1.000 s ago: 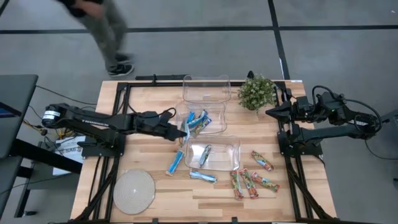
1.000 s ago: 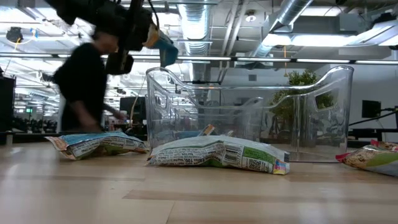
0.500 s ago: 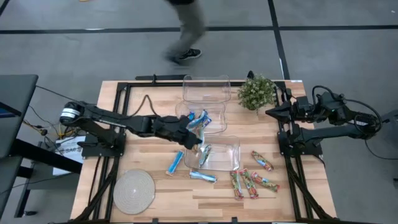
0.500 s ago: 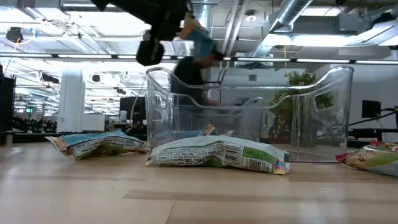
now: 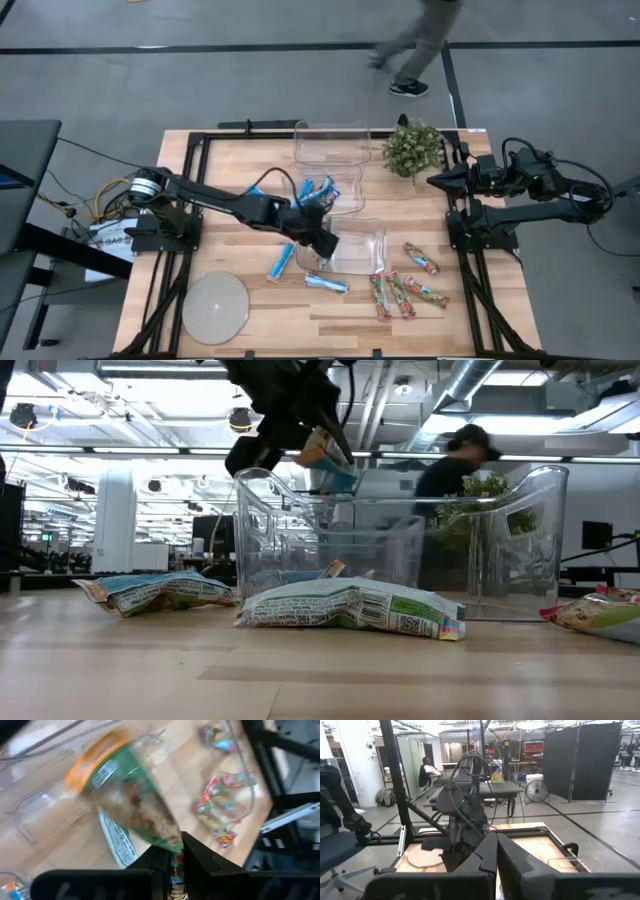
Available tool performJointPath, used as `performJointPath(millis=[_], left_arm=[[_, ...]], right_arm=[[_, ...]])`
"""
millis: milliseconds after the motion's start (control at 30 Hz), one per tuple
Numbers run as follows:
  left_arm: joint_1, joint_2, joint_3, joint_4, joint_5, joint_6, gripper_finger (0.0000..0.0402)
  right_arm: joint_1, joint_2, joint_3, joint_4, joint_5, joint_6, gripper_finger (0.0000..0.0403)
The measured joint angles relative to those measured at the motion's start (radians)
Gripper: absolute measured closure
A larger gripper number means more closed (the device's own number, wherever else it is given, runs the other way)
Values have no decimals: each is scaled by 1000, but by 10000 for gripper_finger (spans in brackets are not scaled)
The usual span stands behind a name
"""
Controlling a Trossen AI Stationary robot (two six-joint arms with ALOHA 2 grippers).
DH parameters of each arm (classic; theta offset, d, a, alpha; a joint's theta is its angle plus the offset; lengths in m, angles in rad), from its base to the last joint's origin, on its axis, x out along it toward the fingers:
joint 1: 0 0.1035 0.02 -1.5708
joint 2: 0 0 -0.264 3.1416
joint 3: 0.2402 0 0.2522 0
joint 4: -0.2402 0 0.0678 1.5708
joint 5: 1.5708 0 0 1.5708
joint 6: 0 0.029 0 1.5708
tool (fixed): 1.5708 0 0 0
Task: Pick and place Granola Bars by type
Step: Put the yellow granola bar into the bottom transparent bin
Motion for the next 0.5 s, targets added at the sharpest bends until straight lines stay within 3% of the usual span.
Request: performJointPath(millis=[300, 500], left_arm=[[-8, 113, 86, -161, -20, -37, 375], [-2, 189, 105, -186, 6, -59, 375]], right_arm=[[0, 0, 0, 0, 0, 0, 403], [0, 0, 0, 0, 0, 0, 403]])
